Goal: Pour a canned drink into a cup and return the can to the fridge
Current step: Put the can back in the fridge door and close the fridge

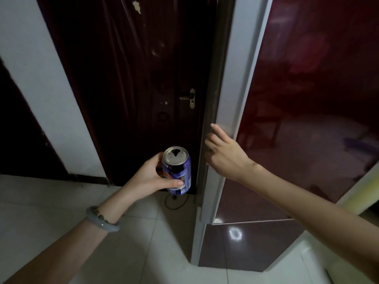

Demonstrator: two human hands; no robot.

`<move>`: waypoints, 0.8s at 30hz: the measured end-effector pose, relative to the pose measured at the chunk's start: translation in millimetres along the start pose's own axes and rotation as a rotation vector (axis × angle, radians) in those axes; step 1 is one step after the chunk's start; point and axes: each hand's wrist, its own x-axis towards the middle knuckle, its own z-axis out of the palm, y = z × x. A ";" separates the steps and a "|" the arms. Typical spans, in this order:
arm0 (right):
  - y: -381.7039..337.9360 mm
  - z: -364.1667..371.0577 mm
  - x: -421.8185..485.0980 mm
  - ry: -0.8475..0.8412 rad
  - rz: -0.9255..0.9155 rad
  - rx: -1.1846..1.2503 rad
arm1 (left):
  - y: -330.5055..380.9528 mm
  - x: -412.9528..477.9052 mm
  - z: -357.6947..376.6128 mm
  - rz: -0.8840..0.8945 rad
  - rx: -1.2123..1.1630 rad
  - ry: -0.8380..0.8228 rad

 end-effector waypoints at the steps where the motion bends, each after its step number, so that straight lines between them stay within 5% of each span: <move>1: -3.9 -2.4 -6.2 0.052 0.017 0.028 | 0.6 -1.2 -0.1 0.002 0.003 -0.001; 9: -26.9 -32.3 -49.1 0.231 0.123 0.145 | 1.6 -10.8 8.3 0.020 -0.015 -0.089; 24: -59.6 -94.8 -155.1 0.165 0.241 0.187 | 13.4 -37.0 64.6 0.120 -0.046 -0.360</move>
